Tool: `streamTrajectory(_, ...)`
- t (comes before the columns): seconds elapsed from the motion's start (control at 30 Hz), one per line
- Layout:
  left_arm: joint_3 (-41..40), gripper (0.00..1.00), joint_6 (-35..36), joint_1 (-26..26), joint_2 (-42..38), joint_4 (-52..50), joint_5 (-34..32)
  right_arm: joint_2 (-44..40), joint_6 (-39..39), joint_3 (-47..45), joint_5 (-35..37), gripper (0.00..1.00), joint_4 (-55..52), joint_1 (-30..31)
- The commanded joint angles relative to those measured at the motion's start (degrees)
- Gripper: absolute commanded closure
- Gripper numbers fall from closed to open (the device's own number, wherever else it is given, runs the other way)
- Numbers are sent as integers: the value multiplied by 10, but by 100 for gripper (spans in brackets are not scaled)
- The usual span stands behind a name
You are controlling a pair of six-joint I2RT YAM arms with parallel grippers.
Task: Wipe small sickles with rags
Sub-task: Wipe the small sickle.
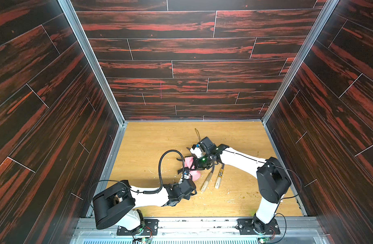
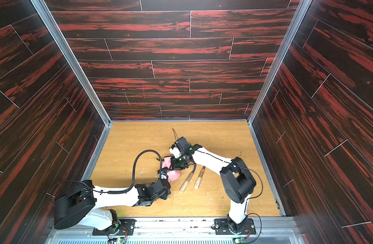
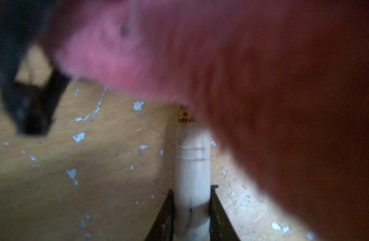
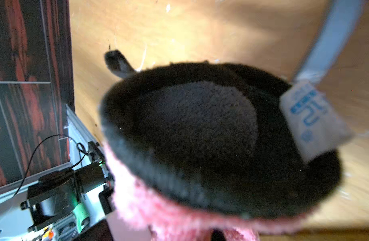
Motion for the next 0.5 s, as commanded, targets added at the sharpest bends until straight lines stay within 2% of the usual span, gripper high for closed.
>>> streamTrajectory(0.0,5,100,-5,1,-20,-20,-37,42,16,8,-34,100,6,24)
streamTrajectory(0.27,-4,100,-24,8,-44,-35,-67,72,71,-49,-85,100,87,29)
streamTrajectory(0.47,-14,100,-15,11,-43,-5,-25,113,86,-36,-103,100,115,28)
